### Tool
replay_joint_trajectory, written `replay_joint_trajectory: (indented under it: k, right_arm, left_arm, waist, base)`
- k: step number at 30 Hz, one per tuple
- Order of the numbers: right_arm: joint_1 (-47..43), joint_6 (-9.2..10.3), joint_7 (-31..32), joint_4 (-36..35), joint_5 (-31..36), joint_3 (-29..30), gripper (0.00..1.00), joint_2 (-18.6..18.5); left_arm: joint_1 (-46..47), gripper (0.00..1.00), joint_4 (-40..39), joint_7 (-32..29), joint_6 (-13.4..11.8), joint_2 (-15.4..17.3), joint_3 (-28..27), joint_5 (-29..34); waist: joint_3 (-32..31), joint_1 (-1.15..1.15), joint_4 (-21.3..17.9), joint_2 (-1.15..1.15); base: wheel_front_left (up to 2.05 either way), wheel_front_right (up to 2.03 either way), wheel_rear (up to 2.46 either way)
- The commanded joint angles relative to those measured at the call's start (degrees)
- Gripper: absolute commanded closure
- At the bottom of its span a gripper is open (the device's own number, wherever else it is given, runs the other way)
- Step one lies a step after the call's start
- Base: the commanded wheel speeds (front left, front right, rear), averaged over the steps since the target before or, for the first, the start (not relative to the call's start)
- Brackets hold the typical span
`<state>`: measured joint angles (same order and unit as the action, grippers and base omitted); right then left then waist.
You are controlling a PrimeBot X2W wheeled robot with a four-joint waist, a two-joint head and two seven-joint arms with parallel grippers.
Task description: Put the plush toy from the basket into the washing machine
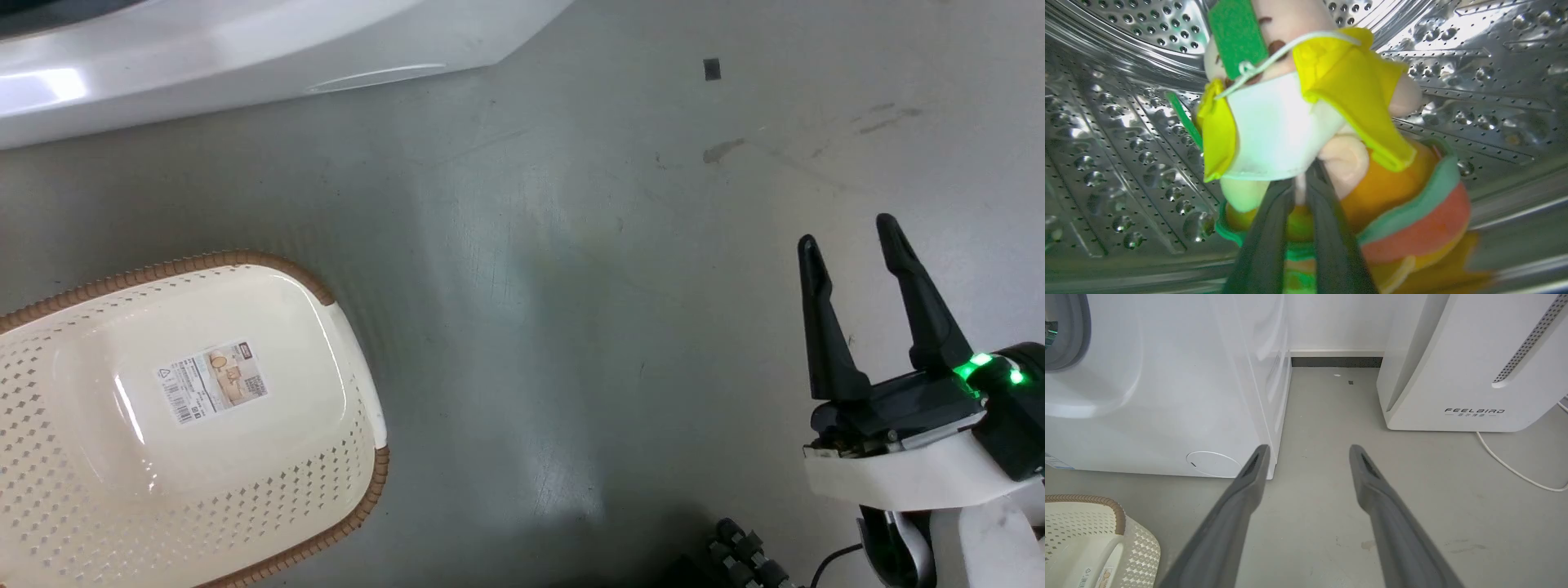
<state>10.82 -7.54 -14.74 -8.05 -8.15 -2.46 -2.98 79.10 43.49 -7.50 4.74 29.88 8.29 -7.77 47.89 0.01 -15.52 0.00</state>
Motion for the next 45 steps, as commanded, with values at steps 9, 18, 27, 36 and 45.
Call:
replay_joint_trajectory:
  k: [9,18,27,36,45]
  right_arm:
    - [1.0,0.05,-0.3,-0.2,0.2,-1.7,0.00,0.1]
    - [1.5,0.05,-0.3,-0.1,0.3,-1.6,0.00,0.1]
    - [1.8,0.05,-0.3,1.0,1.2,0.4,0.00,0.1]
    - [0.5,0.05,-0.3,2.8,4.1,2.7,0.00,0.1]
    - [-2.1,0.05,-0.3,3.5,6.2,4.5,0.00,0.1]
  left_arm:
    - [5.2,1.00,6.5,-3.8,2.1,-0.2,3.7,-0.7]
    - [7.9,0.00,9.4,-3.1,2.6,0.2,6.5,-1.2]
    - [5.6,0.00,13.4,3.7,2.7,-1.4,7.5,-3.0]
    - [-2.1,0.00,15.5,13.5,2.7,-5.7,9.6,-6.6]
    - [-12.8,0.00,12.8,21.5,2.7,-9.3,10.5,-10.6]
  waist:
    - [0.9,-0.01,-0.3,0.00]
    - [1.3,-0.01,-0.1,0.00]
    - [-3.9,-0.01,2.3,0.00]
    - [-13.9,-0.01,7.0,0.00]
    - [-24.4,-0.01,11.5,0.00]
  base:
    - [0.00,0.00,0.00]
    - [0.00,0.00,0.00]
    - [0.00,0.00,0.00]
    - [0.00,0.00,0.00]
    - [0.00,0.00,0.00]
